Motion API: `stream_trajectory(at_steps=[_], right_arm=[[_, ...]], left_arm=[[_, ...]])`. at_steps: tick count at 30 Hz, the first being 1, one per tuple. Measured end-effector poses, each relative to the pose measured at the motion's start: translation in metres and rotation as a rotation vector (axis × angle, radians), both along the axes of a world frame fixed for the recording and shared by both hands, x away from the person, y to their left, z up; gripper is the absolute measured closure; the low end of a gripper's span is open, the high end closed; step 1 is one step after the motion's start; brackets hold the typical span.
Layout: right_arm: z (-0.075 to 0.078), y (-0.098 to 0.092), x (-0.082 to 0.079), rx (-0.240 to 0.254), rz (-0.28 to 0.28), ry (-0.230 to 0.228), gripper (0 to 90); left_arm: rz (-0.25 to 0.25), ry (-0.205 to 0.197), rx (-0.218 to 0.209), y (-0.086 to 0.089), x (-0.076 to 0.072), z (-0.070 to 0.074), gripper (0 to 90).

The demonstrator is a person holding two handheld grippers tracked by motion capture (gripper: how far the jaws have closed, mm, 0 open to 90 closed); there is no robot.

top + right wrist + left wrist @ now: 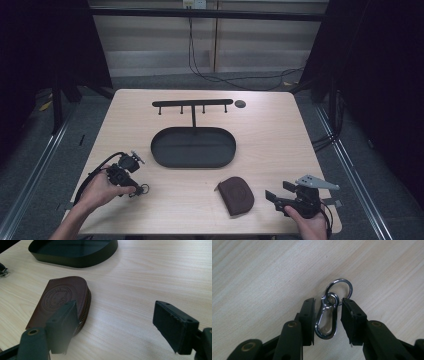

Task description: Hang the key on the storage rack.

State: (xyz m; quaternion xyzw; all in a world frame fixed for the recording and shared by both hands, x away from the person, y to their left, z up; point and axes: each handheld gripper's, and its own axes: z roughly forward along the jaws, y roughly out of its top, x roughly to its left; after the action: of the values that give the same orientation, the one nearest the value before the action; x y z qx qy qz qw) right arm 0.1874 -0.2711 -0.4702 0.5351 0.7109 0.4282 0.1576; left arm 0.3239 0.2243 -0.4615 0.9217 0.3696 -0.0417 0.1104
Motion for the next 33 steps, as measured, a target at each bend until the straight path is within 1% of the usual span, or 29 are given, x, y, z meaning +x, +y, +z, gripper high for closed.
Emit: stream_trajectory(at_steps=[1, 2, 3, 4, 5, 6, 8, 9, 10, 11, 12, 13, 14, 15, 18, 21, 23, 27, 28, 29, 30, 33], right_arm=[[0.000, 0.000, 0.000, 0.000, -0.001, 0.000, 20.1], [0.000, 0.000, 0.000, -0.001, -0.002, 0.002, 20.0], [0.000, 0.000, 0.000, 0.000, -0.001, 0.003, 19.9], [0.000, 0.000, 0.000, -0.001, -0.001, 0.003, 19.9], [0.000, 0.000, 0.000, -0.001, -0.001, 0.003, 19.9], [0.000, 0.000, 0.000, -0.001, -0.001, 0.003, 19.9], [0.000, 0.000, 0.000, -0.001, 0.000, 0.003, 19.9], [0.000, 0.000, 0.000, 0.000, 0.001, 0.005, 19.8], [0.000, 0.000, 0.001, 0.000, 0.001, 0.006, 19.8], [0.000, 0.000, 0.001, 0.000, 0.003, 0.007, 19.8], [0.000, 0.001, 0.000, -0.001, 0.005, 0.005, 19.8], [0.000, 0.000, 0.000, -0.002, 0.006, 0.005, 19.8], [0.000, 0.000, 0.000, -0.002, 0.006, 0.005, 19.8], [0.000, 0.001, 0.000, -0.007, 0.006, 0.005, 19.8], [-0.001, 0.001, 0.001, -0.009, 0.013, 0.002, 19.8], [-0.001, 0.001, 0.000, -0.010, 0.013, 0.001, 19.8], [0.000, 0.001, 0.000, -0.006, 0.012, 0.002, 19.7], [-0.001, 0.001, 0.001, -0.006, 0.013, 0.004, 19.7], [-0.001, 0.001, 0.001, -0.006, 0.010, 0.007, 19.6], [-0.001, 0.001, 0.001, -0.005, 0.011, 0.006, 19.6], [-0.001, 0.001, 0.001, -0.006, 0.010, 0.008, 19.6], [-0.001, 0.001, 0.001, -0.005, 0.011, 0.007, 19.6]], left_arm=[[-0.008, 0.008, 0.008, -0.001, 0.000, -0.001, 63.7], [-0.008, 0.008, 0.008, -0.001, 0.000, -0.001, 63.7], [-0.011, 0.001, 0.016, -0.002, 0.000, -0.003, 64.3], [-0.025, -0.007, 0.024, -0.003, 0.000, -0.002, 65.0], [-0.025, -0.007, 0.024, -0.003, 0.000, -0.002, 66.4], [-0.028, -0.016, 0.035, -0.004, 0.000, -0.002, 67.3], [-0.028, -0.016, 0.041, -0.006, 0.000, -0.003, 67.3], [-0.042, -0.020, 0.078, -0.010, 0.000, -0.002, 67.3], [-0.058, -0.013, 0.088, -0.013, -0.001, -0.002, 67.1], [-0.063, -0.009, 0.101, -0.015, -0.001, -0.002, 65.3], [-0.062, -0.012, 0.109, -0.018, -0.001, -0.002, 64.7], [-0.062, -0.028, 0.136, -0.020, -0.003, -0.002, 64.8], [-0.062, -0.028, 0.136, -0.020, -0.003, -0.002, 66.0], [-0.071, -0.019, 0.138, -0.023, -0.003, -0.002, 68.3], [-0.064, -0.014, 0.132, -0.022, -0.002, -0.002, 70.5], [-0.072, -0.007, 0.141, -0.023, 0.000, -0.002, 71.2], [-0.064, 0.006, 0.136, -0.023, 0.000, -0.002, 71.3], [-0.069, 0.003, 0.141, -0.023, 0.001, -0.002, 71.4], [-0.068, 0.015, 0.138, -0.023, 0.002, -0.002, 71.5], [-0.073, 0.013, 0.140, -0.023, 0.003, -0.002, 71.5], [-0.060, 0.012, 0.133, -0.023, 0.002, -0.002, 71.5], [-0.056, 0.017, 0.131, -0.022, 0.003, -0.002, 71.5]])
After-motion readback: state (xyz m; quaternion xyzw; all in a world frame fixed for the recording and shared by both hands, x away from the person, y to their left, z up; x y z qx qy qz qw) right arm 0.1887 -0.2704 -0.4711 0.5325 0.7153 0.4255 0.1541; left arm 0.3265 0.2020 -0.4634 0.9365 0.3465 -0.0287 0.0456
